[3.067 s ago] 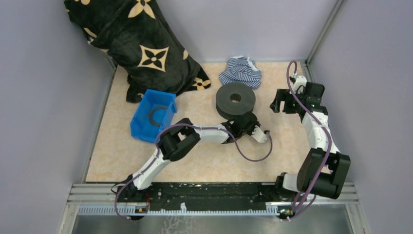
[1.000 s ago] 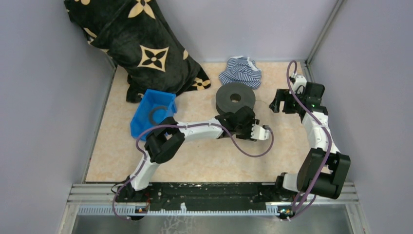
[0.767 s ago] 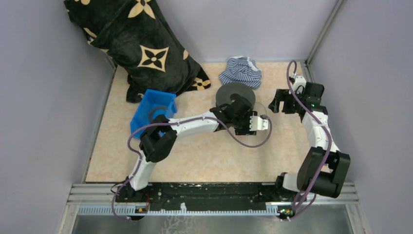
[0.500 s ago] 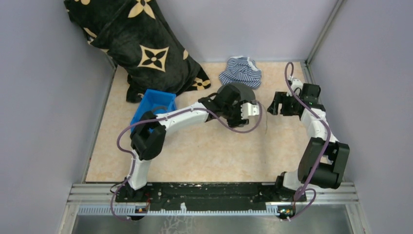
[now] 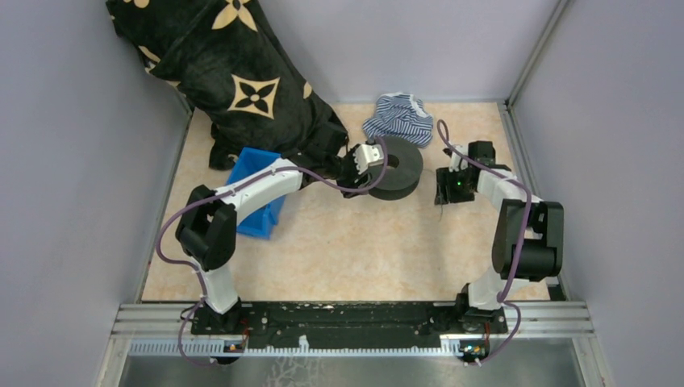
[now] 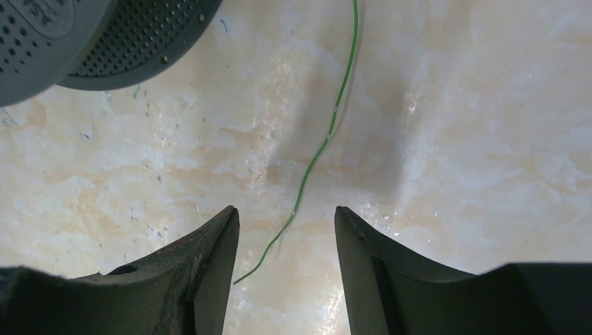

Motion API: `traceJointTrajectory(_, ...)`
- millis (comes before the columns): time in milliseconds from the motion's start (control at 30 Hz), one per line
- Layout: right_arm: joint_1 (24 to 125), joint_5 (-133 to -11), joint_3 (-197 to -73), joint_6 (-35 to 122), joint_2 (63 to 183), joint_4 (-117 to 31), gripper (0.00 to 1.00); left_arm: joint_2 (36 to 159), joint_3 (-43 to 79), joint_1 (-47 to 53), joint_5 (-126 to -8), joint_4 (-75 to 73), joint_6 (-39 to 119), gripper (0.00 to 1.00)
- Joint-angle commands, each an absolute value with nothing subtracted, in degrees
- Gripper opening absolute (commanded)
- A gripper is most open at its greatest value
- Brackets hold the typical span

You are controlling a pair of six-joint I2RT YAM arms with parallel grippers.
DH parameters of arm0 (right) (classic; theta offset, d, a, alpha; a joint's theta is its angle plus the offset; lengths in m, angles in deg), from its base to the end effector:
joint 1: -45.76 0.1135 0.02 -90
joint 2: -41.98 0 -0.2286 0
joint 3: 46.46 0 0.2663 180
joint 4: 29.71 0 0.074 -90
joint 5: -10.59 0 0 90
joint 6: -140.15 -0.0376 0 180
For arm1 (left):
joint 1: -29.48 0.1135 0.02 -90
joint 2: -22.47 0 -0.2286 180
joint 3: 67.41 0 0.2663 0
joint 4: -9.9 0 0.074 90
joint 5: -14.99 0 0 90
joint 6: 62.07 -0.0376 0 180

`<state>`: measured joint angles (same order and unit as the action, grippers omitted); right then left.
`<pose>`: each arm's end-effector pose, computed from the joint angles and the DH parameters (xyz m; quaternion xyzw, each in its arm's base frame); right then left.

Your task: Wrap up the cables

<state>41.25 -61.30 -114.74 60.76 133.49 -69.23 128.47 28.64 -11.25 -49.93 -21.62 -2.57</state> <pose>0.3209 -0.0136 0.1394 -0.0881 0.9564 0.1210 0.2507 0.3126 -0.2902 0.2157 0.5908 0.6715 -0.2329 0.3819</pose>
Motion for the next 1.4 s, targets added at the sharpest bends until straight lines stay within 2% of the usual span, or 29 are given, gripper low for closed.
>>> traceJointTrajectory(0, 42.42, -63.71, -115.37, 65.05, 131.3, -72.92, 0.53, 125.05, 26.25, -10.25, -51.06, -18.71, -0.94, 0.66)
traceJointTrajectory(267, 45.25, -65.24, -112.53, 66.19, 131.83, -76.91, 0.51, 125.31, 27.82, -9.81, -53.76, -18.32, -0.21, 0.67)
traceJointTrajectory(467, 46.24, -67.26, -111.11, 66.2, 132.78, -75.8, 0.45, 125.95, 28.73, -9.81, -54.63, -19.26, -0.39, 0.68)
traceJointTrajectory(733, 46.26, -70.45, -111.47, 65.96, 131.9, -74.6, 0.22, 126.03, 28.84, -9.81, -55.06, -19.44, -0.52, 0.69)
traceJointTrajectory(900, 46.23, -72.87, -114.18, 65.66, 130.58, -74.37, 0.0, 126.36, 29.28, -9.76, -55.67, -18.29, 0.19, 0.69)
traceJointTrajectory(1133, 46.11, -69.79, -125.83, 65.31, 131.24, -72.86, 0.0, 129.41, 34.64, -7.97, -53.6, -17.5, 3.38, 0.7)
traceJointTrajectory(1367, 46.18, -60.56, -143.63, 63.06, 142.39, -73.74, 0.0, 136.62, 44.88, -3.06, -45.92, -16.41, 11.88, 0.76)
